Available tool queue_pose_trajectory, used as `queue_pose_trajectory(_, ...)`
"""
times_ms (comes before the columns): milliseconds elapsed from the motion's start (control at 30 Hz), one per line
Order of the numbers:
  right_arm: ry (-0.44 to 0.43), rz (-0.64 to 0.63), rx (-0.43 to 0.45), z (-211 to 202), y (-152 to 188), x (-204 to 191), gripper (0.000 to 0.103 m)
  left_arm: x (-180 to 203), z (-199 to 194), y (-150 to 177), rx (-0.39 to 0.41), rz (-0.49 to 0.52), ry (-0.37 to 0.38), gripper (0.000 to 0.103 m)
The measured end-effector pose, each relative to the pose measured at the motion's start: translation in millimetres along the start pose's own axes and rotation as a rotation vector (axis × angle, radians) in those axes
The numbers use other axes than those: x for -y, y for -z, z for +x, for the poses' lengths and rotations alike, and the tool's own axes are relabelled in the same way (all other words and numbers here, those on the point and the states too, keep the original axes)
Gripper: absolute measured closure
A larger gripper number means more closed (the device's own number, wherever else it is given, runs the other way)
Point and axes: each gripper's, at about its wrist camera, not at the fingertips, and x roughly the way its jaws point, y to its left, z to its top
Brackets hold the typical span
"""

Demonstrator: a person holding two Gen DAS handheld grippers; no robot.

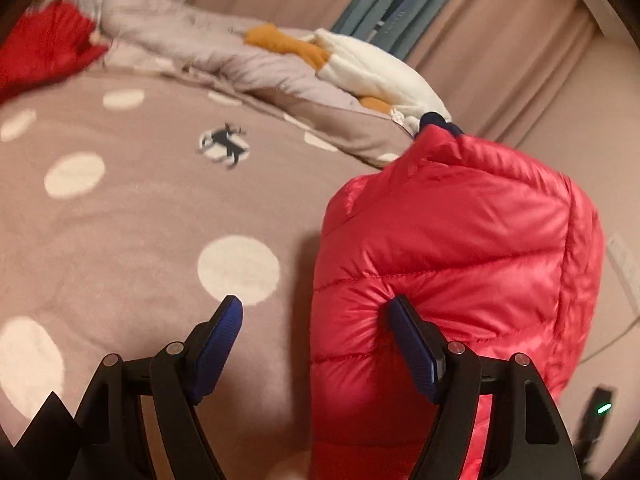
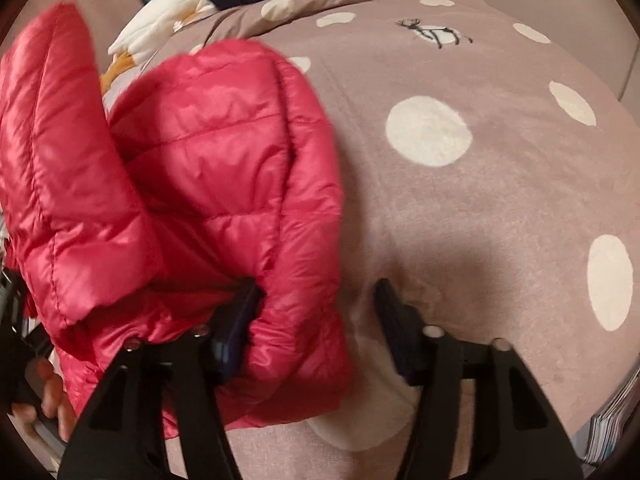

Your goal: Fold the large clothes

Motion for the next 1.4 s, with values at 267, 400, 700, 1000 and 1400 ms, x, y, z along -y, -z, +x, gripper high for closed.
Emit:
queue_pose_trajectory(267,-0.094,-0.024,0.372,-101,-21,-34,0.043,15,-4,4,0.002,0.055,0.007,0.029)
queue_pose_trajectory(400,-0.193,-0.162,0.492,-113,-32,-82,0.044,19,0,3,-0.005,0.055,0.021,0.029)
queue_pose_trajectory(700,-0.177,0.075,0.287,15,-70,-38,0.039,43,11,20,-0.018,0.141,0.08,0.028)
queue_pose_trajectory(1000,0.107,0.002,0.35,37,-48,-33,0.034,66,35,41,-0.018,0.164,0.074,0.024)
queue_pose_trajectory(1400,0.107,0.001,0.348,54,-48,-27,0.034,74,40,55,0.083,0.266,0.018,0.024)
